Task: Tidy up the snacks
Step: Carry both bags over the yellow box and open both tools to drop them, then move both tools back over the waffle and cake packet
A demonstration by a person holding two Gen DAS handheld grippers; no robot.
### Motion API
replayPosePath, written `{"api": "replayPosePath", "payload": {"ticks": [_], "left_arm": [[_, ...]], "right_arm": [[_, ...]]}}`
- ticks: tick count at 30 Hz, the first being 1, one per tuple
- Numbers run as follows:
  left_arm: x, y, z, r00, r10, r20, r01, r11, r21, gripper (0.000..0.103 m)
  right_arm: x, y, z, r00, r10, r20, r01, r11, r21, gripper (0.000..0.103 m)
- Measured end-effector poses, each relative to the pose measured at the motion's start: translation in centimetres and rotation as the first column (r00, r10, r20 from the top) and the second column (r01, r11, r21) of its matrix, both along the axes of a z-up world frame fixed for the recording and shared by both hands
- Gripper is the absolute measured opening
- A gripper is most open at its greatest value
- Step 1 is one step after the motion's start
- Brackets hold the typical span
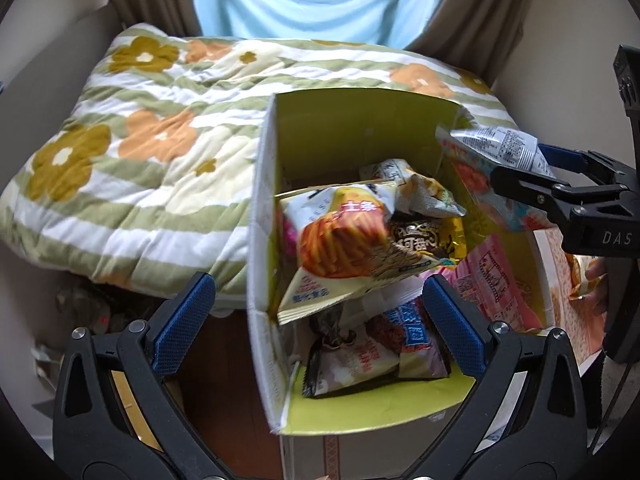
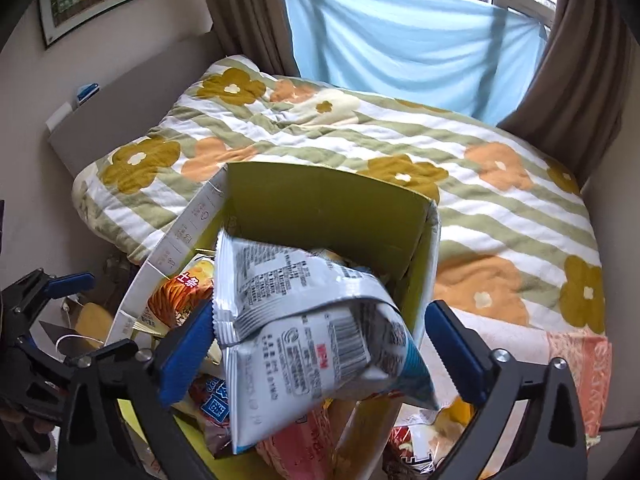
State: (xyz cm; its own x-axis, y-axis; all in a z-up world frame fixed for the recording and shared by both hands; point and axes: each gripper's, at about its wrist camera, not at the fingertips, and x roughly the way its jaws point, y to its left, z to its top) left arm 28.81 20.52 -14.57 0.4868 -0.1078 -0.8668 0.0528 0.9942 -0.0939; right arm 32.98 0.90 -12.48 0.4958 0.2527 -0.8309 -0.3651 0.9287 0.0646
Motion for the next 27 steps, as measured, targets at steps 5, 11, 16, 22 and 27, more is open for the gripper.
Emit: {"api": "replayPosePath", "payload": {"ticks": [5,11,16,22,27], "left_arm": [[-1.1,0.8,0.4,0.999,0.034,0.004,-0.034,0.999,-0.006,0.103],[-1.8,1.1,1.2,0.999,0.041,0.031,-0.041,0.999,-0.008,0.103],[-2.4,0.8,1.9,0.999,0.023,0.044,-0.023,1.0,0.002,0.103],[-3.5,0.3,3.3,0.997,-0.012,0.078,0.013,1.0,-0.008,0.103],[-3.7,-0.9,3.7,0.994,-0.072,0.088,0.074,0.997,-0.024,0.103]], "right_arm": [[-1.2,0.2,0.3,1.0,0.018,0.022,-0.018,1.0,0.024,0.102],[-1.8,0.0,1.0,0.999,0.013,0.052,-0.016,0.999,0.05,0.102],[-3.2,-0.4,2.4,0.995,-0.004,0.096,0.0,0.999,0.034,0.102],[-5.3,-2.7,5.1,0.988,-0.095,0.12,0.088,0.994,0.06,0.102],[-8.1,-5.4,6.4,0.972,-0.187,0.144,0.185,0.982,0.027,0.102]]}}
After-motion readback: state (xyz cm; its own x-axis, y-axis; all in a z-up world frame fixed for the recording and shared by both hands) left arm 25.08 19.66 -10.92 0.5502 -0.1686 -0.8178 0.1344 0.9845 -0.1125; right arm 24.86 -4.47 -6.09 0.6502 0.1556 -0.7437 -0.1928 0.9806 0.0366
